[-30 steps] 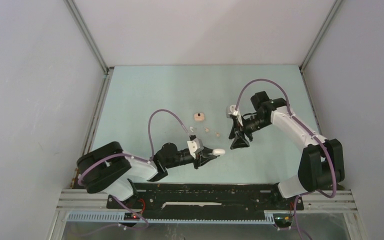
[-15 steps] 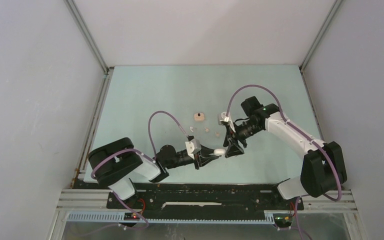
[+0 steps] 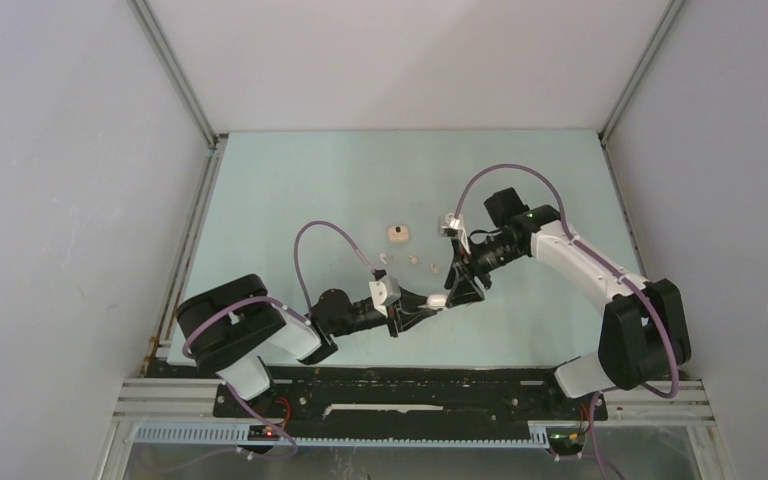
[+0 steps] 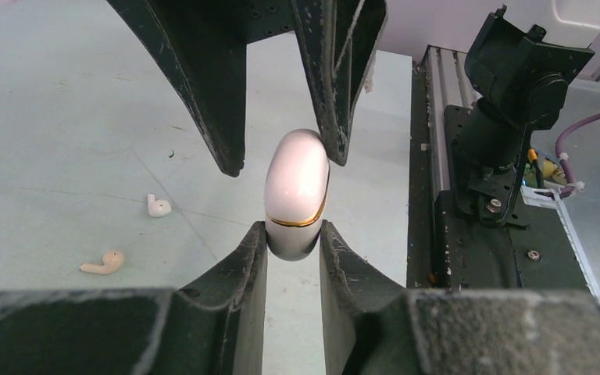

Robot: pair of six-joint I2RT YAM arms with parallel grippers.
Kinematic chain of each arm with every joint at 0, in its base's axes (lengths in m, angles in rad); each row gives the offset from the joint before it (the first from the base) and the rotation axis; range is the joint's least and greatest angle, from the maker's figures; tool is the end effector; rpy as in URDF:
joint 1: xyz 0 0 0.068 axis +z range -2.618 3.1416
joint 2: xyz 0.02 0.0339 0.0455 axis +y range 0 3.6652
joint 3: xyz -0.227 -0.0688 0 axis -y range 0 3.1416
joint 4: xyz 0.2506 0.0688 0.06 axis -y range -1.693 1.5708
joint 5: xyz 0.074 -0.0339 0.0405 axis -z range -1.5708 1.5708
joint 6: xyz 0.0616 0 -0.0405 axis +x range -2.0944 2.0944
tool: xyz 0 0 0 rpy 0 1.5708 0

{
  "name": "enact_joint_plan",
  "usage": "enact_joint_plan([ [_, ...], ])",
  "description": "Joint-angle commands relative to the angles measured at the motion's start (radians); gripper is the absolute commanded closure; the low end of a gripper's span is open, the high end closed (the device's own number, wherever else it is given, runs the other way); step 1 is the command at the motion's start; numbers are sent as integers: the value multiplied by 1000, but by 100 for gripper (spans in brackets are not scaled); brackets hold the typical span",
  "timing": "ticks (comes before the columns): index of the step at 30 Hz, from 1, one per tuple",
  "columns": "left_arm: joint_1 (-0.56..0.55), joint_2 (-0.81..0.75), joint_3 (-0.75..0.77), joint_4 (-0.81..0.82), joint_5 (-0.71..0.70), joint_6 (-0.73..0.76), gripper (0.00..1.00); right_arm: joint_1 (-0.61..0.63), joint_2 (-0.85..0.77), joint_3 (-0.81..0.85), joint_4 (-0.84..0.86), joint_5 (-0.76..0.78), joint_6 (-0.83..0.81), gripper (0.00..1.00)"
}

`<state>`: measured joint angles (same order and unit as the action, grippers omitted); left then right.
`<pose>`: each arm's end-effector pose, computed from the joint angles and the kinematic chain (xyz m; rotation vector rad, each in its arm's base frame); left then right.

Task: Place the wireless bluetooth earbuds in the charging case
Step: Open the charging case.

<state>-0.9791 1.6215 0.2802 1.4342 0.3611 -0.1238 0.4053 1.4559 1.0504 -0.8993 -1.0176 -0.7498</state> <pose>0.1370 -0.2429 0.1220 0.9340 1.2935 -1.1427 0.2329 0.1569 0.1927 -1.4749 1.9319 1.2764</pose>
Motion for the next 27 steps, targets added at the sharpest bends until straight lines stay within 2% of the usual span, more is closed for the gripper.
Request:
enact_joint_plan([
  [1,-5,4,12,52,32,9,100,-26,23,55,6,-80,7,41],
  [19,-4,20,16,59,21,6,100,-76,3,72,-62,-156,-41,41],
  [23,-4,28,12,81,7,-3,100,-27,-3,70,-114,-75,-113,39],
  [27,-4,28,10,86,4,-5,100,14,10,65,-114,-56,-115,35],
])
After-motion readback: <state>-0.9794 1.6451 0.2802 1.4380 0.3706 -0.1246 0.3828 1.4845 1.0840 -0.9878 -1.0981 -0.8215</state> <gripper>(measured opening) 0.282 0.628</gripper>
